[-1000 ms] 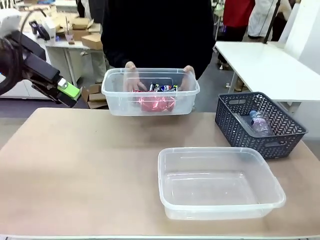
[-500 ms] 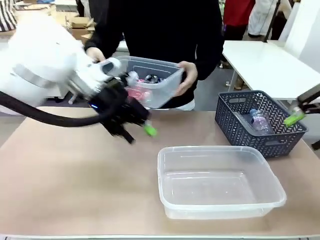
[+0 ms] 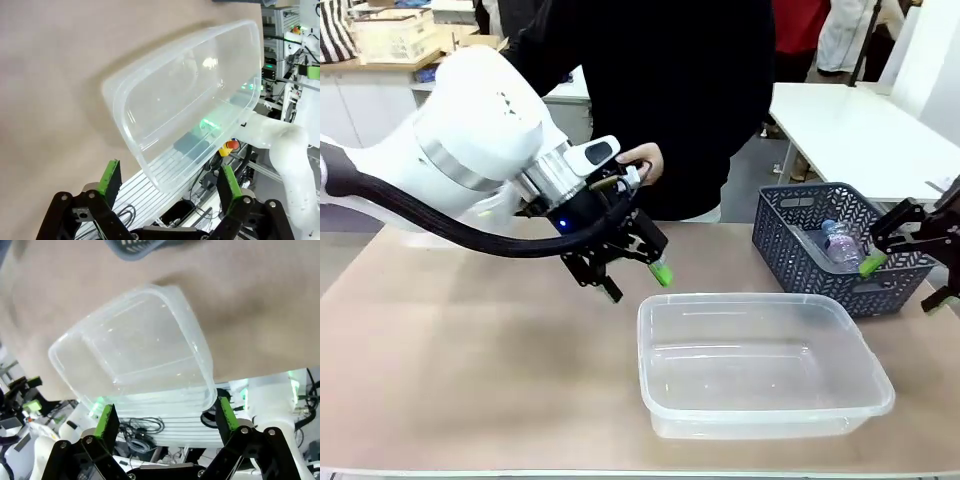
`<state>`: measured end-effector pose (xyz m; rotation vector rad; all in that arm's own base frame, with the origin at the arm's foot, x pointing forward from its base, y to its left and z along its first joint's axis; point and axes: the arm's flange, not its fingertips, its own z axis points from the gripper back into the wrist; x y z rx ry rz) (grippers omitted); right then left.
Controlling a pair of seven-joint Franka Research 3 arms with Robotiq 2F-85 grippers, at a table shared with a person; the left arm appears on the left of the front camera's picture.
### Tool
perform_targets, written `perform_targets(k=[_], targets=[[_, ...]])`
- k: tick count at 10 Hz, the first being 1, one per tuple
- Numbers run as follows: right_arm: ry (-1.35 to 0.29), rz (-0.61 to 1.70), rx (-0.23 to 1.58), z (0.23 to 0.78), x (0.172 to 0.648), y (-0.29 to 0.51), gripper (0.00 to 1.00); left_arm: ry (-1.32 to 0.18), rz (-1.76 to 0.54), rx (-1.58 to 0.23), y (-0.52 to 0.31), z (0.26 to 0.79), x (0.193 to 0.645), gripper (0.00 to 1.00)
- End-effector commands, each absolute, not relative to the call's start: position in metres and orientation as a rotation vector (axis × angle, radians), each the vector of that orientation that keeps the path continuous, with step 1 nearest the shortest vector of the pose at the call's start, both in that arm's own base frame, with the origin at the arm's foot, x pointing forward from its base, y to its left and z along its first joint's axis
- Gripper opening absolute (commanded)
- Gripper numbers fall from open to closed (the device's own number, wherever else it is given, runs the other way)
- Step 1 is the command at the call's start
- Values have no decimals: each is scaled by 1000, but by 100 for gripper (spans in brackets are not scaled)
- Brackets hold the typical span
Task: Sort the waste into each basket.
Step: Pick up the Organizing box on the right side of the table and lift it.
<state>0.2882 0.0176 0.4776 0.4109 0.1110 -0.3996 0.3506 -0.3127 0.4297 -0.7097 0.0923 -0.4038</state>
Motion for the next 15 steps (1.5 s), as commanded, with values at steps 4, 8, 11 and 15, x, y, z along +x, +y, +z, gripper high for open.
perform_targets(k=[4,8,11,15], targets=[[310,-99,223,401,311,64,100,218,-296,-381,-347,369,321,100],[404,-44,27,357,299,72,100,216,-274,-343,-372,336,319,100],[331,-99,64,337,293,74,100,190,-246,-320,-379,337,325,100],[226,-105,58,326,284,70,100,194,-221,-329,-378,336,327,100]])
